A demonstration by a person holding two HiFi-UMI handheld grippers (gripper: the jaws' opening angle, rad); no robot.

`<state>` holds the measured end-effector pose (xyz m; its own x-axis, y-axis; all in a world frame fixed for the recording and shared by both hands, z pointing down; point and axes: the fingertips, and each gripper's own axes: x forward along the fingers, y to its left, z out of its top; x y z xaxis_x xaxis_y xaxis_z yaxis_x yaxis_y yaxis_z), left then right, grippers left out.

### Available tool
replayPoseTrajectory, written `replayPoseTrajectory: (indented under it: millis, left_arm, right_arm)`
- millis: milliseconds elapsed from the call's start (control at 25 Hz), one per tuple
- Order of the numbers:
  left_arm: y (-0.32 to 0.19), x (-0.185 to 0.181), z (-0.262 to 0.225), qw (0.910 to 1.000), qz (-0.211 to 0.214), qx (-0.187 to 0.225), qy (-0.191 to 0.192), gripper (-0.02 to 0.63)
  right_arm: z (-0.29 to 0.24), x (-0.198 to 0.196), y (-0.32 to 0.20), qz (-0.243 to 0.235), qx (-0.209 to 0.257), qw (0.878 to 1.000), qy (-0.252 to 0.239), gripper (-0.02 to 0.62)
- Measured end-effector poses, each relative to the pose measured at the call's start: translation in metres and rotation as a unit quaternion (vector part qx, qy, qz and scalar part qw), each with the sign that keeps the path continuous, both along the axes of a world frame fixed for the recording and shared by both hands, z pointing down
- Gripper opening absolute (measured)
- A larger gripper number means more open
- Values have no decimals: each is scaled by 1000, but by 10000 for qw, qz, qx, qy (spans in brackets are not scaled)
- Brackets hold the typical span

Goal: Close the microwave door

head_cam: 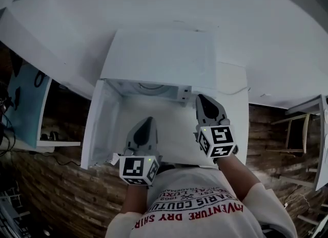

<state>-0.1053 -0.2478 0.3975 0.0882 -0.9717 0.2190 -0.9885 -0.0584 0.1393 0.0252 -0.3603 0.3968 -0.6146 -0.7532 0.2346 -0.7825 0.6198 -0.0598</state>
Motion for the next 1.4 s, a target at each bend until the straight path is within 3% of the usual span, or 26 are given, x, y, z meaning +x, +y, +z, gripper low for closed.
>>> replayPoseTrajectory:
  millis: [200,400,600,840,1160,1400]
  left_arm:
    - [29,-28,15,9956,-903,-237,26,2]
    - [74,-54,26,9828,-1816,-334,49,2]
    - [126,-75,35,9653,-2580,-394,-3,2]
    - [206,-104,53,9353,-3480,-635,-101,2]
    - [278,-163,50,9098,-4079,-718,-270,2]
    - [279,-213,42,9065,-4125,-663,-600,2]
  right_arm:
    - [8,-3,-15,-140,-308,9994,-75,12]
    - [11,0,-19,-170,-244,9994,194,12]
    - [11,-2,-22,6,-14,9996,269,12]
    - [12,-6,-17,-185,123,9991,357,12]
    - [10,-7,-15,-85,221,9990,382,12]
    - [9,-13,-13,84,345,9980,519,12]
